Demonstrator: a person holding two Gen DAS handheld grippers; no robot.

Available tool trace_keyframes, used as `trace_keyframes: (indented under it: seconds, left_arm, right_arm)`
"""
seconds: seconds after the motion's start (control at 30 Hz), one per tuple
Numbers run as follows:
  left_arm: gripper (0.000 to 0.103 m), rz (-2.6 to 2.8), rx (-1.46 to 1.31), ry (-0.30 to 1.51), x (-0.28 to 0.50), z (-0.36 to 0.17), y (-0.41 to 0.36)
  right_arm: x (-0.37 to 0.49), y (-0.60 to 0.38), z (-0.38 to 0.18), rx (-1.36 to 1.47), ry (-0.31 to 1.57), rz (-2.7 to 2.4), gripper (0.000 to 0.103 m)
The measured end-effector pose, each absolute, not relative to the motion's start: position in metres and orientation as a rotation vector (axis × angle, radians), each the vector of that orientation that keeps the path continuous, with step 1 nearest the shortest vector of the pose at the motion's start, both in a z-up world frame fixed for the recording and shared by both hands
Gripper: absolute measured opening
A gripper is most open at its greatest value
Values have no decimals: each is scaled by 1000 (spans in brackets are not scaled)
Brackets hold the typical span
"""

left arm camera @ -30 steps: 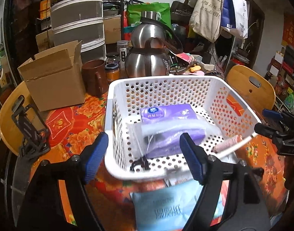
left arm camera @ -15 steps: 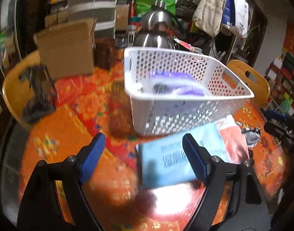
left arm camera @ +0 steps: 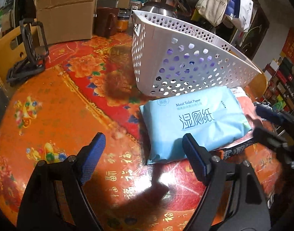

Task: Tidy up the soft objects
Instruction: 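Move both grippers back toward the blue wet-wipes pack, then close the left gripper on the edge of the blue wet-wipes pack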

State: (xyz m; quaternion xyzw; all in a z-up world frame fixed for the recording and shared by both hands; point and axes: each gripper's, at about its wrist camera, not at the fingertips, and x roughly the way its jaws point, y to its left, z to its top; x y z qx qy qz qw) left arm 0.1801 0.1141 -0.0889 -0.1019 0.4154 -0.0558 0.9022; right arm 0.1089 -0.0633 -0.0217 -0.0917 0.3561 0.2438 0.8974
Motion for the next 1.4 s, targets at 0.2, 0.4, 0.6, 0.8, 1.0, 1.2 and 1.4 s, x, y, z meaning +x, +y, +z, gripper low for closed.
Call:
trace_keyframes:
  seconds: [0.2, 0.4, 0.6, 0.8, 1.0, 1.2, 1.4]
  left_arm:
    - [77, -163, -203, 838, 176, -89, 110]
    - [76, -236, -161, 823, 168, -88, 96]
    - [64, -264, -142, 871, 172, -96, 86]
    - [62, -273, -178, 887, 178, -99, 90]
    - [61, -270, -169, 897, 181, -102, 89]
    - [61, -270, -171, 897, 182, -102, 89]
    - [58, -263, -170, 897, 185, -103, 90]
  right_arm:
    - [117, -52, -43, -210, 778, 529, 51]
    - [119, -52, -46, -210, 787, 563, 43]
    - [121, -55, -48, -220, 808, 575, 29]
    - [122, -54, -48, -233, 810, 573, 27]
    - [121, -44, -46, -296, 797, 549, 33]
    - [130, -40, -44, -301, 782, 568, 47]
    - [134, -38, -49, -303, 804, 616, 34]
